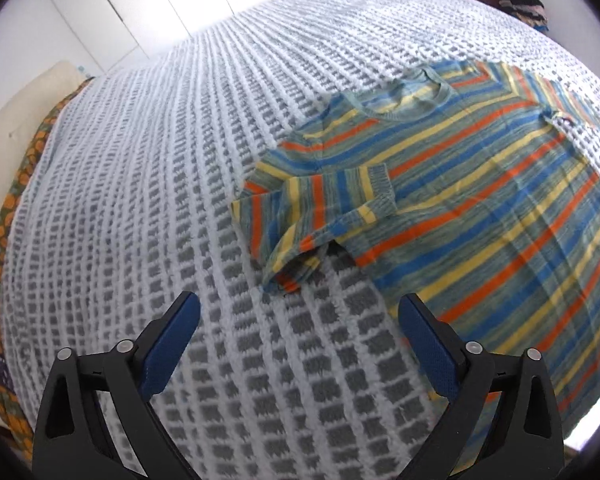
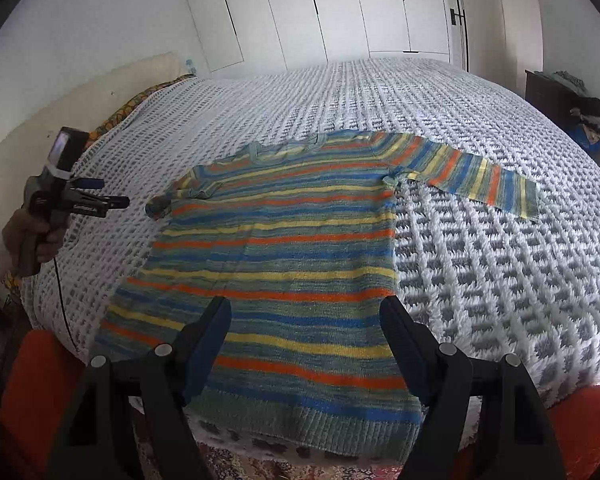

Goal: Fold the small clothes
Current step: 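Withdraw the right gripper and move the left gripper to the other sleeve, then grasp the folded sleeve cuff nearest the left tool with the left gripper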

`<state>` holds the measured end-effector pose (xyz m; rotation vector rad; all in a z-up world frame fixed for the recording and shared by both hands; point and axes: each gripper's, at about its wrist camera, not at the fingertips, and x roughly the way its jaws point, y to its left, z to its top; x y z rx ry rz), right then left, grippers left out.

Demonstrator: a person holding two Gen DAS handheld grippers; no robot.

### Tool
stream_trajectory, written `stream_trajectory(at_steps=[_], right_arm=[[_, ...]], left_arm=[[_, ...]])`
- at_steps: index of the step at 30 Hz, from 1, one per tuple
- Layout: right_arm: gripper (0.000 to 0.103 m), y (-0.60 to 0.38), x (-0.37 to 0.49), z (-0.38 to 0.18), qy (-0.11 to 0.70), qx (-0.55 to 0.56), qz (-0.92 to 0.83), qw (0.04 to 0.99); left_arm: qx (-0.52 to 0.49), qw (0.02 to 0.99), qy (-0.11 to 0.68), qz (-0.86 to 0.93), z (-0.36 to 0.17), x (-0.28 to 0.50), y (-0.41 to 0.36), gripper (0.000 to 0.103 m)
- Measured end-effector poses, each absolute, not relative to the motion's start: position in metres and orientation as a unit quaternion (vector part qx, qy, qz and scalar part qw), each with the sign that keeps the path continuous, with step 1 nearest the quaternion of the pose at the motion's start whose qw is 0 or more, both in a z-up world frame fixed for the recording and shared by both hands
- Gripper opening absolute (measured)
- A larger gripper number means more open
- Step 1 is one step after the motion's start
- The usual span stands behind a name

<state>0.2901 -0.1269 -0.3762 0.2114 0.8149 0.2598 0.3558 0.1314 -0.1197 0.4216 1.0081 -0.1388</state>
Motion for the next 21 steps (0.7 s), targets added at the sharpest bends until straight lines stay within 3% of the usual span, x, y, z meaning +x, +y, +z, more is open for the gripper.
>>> stream_trajectory(at_steps=[2,3,12,13,14,16,20,21], right_arm=[[0.076,-0.127,0.291,-0.379,0.398,0.103,0.125,0.903],[0.076,-0.127,0.291,-0.38,0.401,0.104,0.124,0.902],[0.076,-0.131,0.301,-0.395,0.426,0.122,0.116,0.889],[0.076,-0.131,0.301,-0.396,0.427,0.121,0.116,0.889],[0.076,-0.131,0.301,-0.395,0.426,0.12,0.116,0.889],[0.076,-0.13,0.3,-0.394,0.425,0.117,0.116,0.89],[0.076,-0.131,0.299,-0.393,0.422,0.117,0.113,0.892],[0.076,-0.131,0.299,-0.393,0.422,0.117,0.112,0.892]], left_arm=[[0.212,0.84,0.495,-0.07,-0.136,0.378,0.136,0.082],[0.215,0.833,0.505,-0.069,-0.144,0.389,0.139,0.08],[0.307,0.814,0.484,-0.089,-0.171,0.429,0.112,0.074],[0.311,0.811,0.487,-0.088,-0.175,0.433,0.109,0.062],[0.311,0.81,0.489,-0.087,-0.177,0.432,0.11,0.038],[0.292,0.806,0.509,-0.08,-0.184,0.443,0.117,0.005],[0.128,0.85,0.508,-0.055,-0.166,0.454,0.169,0.003],[0.001,0.868,0.497,-0.025,-0.155,0.45,0.21,0.003]])
